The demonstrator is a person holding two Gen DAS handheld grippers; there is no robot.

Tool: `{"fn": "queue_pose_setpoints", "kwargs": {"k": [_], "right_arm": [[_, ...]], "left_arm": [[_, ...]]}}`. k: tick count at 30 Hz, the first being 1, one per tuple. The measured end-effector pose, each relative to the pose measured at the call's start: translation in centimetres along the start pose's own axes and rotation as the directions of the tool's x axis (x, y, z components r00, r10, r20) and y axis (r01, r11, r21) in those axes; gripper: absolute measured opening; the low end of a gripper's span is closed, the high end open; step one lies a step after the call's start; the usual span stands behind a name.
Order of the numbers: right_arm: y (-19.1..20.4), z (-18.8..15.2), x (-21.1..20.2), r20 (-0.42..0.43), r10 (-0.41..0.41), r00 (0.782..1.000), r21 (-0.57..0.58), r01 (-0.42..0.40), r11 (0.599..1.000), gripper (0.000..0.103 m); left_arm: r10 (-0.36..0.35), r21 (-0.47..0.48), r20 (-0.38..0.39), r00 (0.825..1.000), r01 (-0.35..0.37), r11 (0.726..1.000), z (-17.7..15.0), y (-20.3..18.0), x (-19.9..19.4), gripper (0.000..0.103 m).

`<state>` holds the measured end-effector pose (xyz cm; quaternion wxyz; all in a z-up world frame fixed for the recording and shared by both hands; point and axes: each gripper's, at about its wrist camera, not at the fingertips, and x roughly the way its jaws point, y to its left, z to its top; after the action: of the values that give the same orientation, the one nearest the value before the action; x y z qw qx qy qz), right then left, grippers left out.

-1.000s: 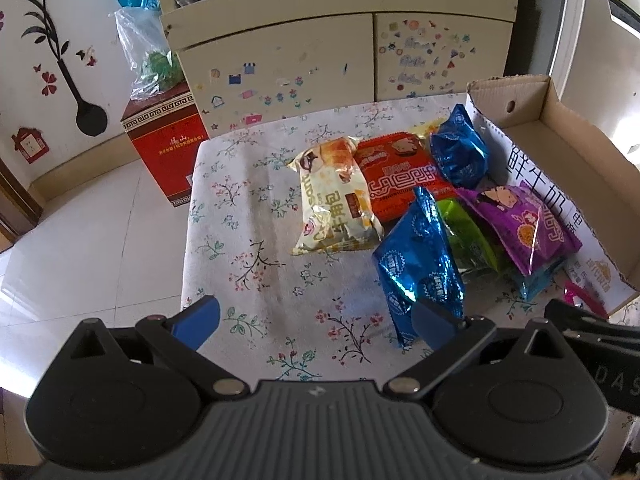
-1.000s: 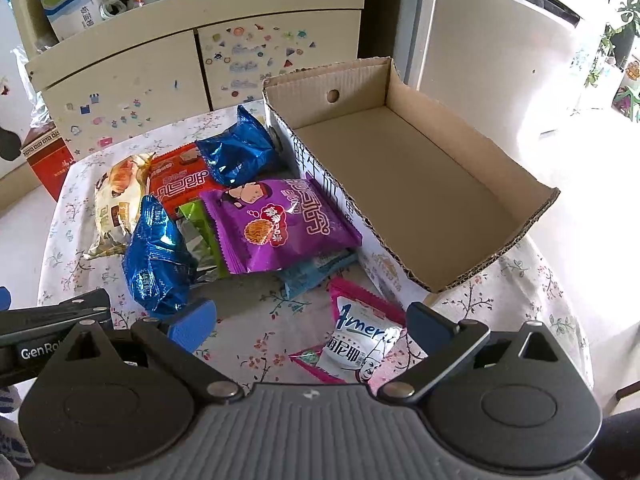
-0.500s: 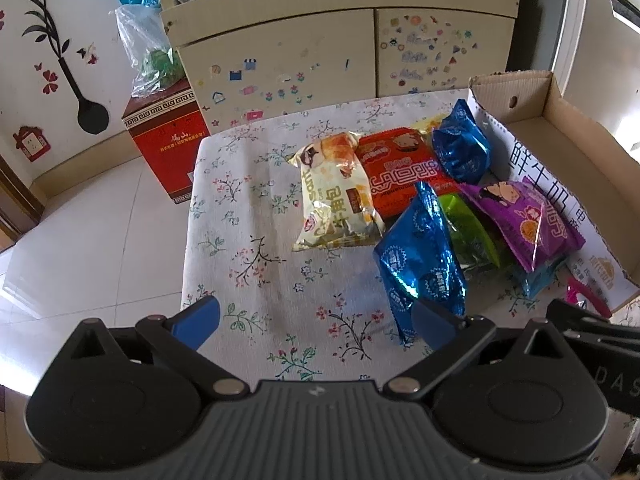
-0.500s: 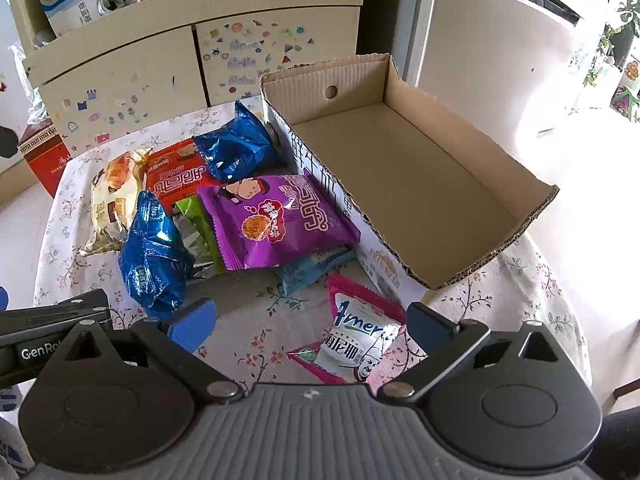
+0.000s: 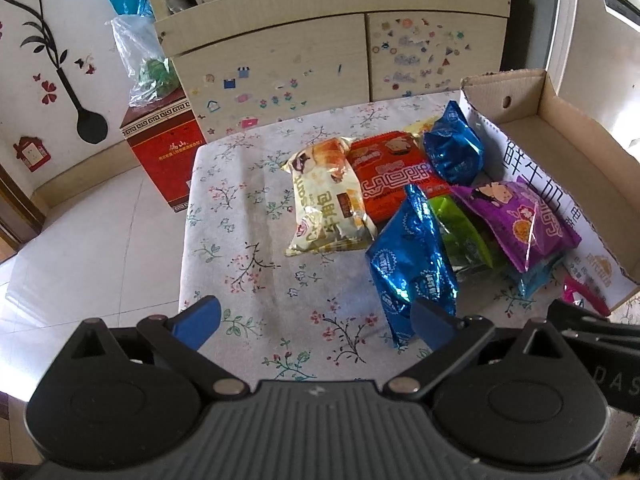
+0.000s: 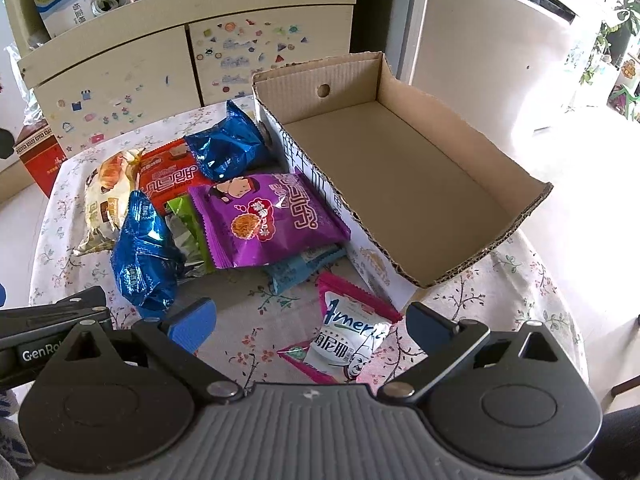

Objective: Organize snacks
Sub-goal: 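Grasp the blue foil bag with left tool while right tool grasps pink-white Ameria pack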

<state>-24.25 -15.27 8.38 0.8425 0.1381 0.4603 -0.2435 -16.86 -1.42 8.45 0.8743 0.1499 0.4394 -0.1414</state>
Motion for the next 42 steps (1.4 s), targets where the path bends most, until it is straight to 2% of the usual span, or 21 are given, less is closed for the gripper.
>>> {"fn": "queue_pose_setpoints", "kwargs": {"k": [9, 11, 14, 18, 22, 31, 42], "right_arm": [[-0.5, -0.2, 0.2, -0.009, 0.013, 1.000, 0.004, -0.013, 1.000, 0.103], [-1.1, -0.1, 0.1, -0.014, 0.045, 0.999, 0.022, -0.044, 0.999, 0.103], [-2.4, 0.1, -0.1, -0.019, 0.131, 0.991, 0.076, -0.129, 0.989, 0.103], [-4.3, 0.2, -0.2, -0.012, 0.168, 0.986, 0.115, -0.166, 0.979, 0.103], [-6.9, 0.1, 0.2, -0.022, 0.210, 0.977, 0.208, -0.201, 0.957, 0.103], [-9.5, -1.5, 2.9, -0.109, 0.275, 0.955, 0.385, -0.215, 0.897, 0.099], [-8.0, -1.8, 5.2, -0.149, 0.296, 0.943, 0.389, -0.220, 0.895, 0.094]], "left_arm": [[-0.018, 0.005, -0.001, 1.000, 0.018, 1.000, -0.2, -0.3, 0.0, 0.099], [-0.040, -0.018, 0.000, 0.999, 0.040, 0.999, -0.3, -0.1, -0.1, 0.100], [-0.113, -0.074, 0.001, 0.994, 0.112, 0.991, 0.0, 0.7, -0.2, 0.100], [-0.101, -0.107, 0.019, 0.995, 0.103, 0.989, 0.4, 1.6, -0.3, 0.100], [-0.129, -0.165, 0.036, 0.991, 0.133, 0.977, 0.8, 2.8, -0.3, 0.100], [-0.193, -0.178, 0.047, 0.980, 0.198, 0.964, 0.7, 1.9, 1.2, 0.101], [-0.263, -0.183, 0.066, 0.963, 0.270, 0.945, 1.1, 0.0, 3.2, 0.101]]}}
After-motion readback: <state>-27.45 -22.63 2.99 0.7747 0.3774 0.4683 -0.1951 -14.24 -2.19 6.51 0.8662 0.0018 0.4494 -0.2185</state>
